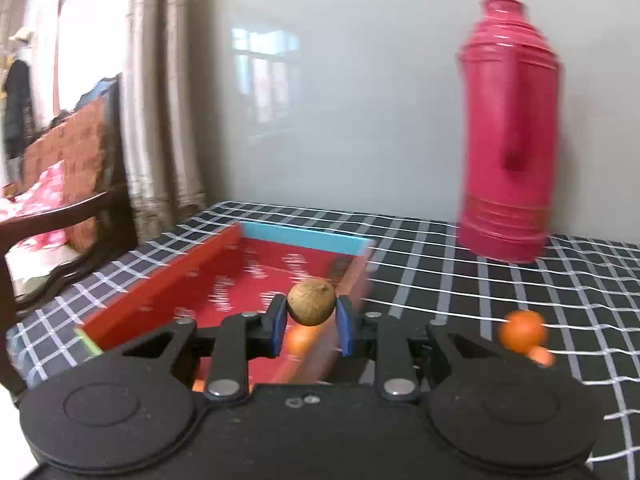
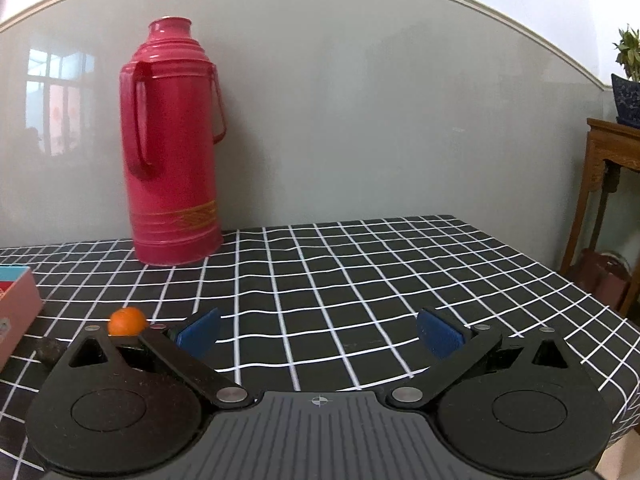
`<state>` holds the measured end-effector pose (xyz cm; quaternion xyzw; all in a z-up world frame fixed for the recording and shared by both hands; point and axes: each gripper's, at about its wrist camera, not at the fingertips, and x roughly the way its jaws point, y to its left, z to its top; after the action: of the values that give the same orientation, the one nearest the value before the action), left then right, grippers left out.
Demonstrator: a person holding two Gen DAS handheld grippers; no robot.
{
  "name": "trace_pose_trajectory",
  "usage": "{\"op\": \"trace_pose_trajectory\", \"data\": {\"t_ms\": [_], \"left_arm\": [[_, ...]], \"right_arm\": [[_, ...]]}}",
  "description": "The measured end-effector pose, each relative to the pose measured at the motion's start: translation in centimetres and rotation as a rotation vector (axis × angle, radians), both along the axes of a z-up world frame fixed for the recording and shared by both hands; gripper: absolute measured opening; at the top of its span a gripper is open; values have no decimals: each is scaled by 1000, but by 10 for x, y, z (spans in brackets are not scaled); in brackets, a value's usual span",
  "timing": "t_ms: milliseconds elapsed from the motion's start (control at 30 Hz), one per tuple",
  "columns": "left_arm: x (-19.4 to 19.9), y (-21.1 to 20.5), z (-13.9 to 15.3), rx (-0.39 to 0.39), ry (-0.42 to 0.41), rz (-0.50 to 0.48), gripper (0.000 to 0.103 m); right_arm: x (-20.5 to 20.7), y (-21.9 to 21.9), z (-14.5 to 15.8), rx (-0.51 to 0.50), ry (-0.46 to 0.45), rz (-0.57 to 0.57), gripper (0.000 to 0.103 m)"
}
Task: Organize fruits
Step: 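Carry the tan fruit with the left tool into the box and release, then close the right tool on the second dark brown round fruit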
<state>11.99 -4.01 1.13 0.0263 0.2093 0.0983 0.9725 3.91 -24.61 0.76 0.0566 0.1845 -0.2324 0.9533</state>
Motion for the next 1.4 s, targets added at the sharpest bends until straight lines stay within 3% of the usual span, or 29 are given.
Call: {"op": "trace_pose_trajectory", "data": {"t_ms": [167,400,500,600,700,800,1100,1400], "left_arm": [[10,35,2,-10,41,81,17],[19,62,-6,-44,144,96,19],[20,70,-8,-69,189,75,33],[15,79,-5,-95,190,73,66],[6,88,3,-90,138,70,71],[-3,99,11,-75,90,85,84],[-14,142,23,-13,21,187,93],[-12,193,25,-65,40,289,93]], "right_arm": [[4,14,1,8,-8,46,103],[15,41,1,11,-7,138,103],[21,55,0,3,-1,180,103],[28,68,-2,5,9,231,103],[35,80,-6,13,22,273,103],[44,91,-11,38,36,317,103],[77,128,-26,107,111,424,103],[113,146,-41,148,156,422,103]]}}
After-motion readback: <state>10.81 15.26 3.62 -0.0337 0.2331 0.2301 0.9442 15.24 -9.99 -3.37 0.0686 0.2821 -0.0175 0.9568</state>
